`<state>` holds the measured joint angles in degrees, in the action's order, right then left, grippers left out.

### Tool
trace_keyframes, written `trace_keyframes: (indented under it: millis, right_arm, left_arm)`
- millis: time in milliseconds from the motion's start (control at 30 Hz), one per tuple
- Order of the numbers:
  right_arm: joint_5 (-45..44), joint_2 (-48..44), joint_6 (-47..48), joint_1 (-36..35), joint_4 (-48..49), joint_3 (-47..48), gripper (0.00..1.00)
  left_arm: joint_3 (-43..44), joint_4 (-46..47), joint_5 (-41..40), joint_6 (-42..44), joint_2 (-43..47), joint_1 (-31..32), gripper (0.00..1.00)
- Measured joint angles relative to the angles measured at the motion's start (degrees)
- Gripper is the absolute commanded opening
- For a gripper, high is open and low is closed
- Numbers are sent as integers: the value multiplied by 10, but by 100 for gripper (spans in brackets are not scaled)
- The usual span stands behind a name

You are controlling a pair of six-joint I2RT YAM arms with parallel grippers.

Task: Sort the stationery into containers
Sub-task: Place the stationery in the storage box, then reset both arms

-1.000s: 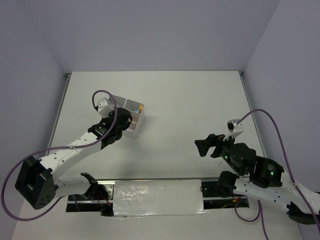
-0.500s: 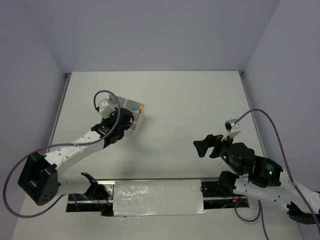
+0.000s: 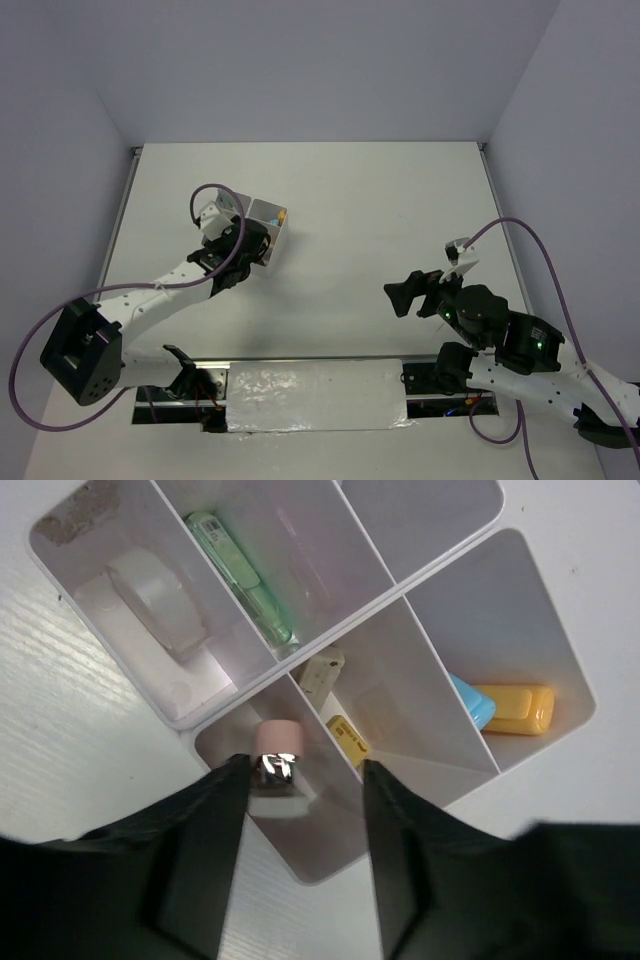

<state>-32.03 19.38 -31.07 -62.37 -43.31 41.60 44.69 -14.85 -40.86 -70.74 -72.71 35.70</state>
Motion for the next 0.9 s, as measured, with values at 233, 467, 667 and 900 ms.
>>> trace_keyframes:
  millis: [233, 467, 667, 900]
  right_arm:
    - [11, 5, 7, 0, 6, 0, 100]
    - [2, 21, 4, 0, -3, 5, 100]
    - [-35, 43, -4, 0, -48, 78, 100]
    - [-80, 70, 2, 0, -124, 242, 100]
  left_arm:
    - [-1, -3, -4, -4, 9, 0, 81]
    - [29, -64, -4, 41, 65, 0, 99]
    - [179, -180, -31, 137, 102, 0, 99]
    - [217, -280, -61, 279, 246, 0, 99]
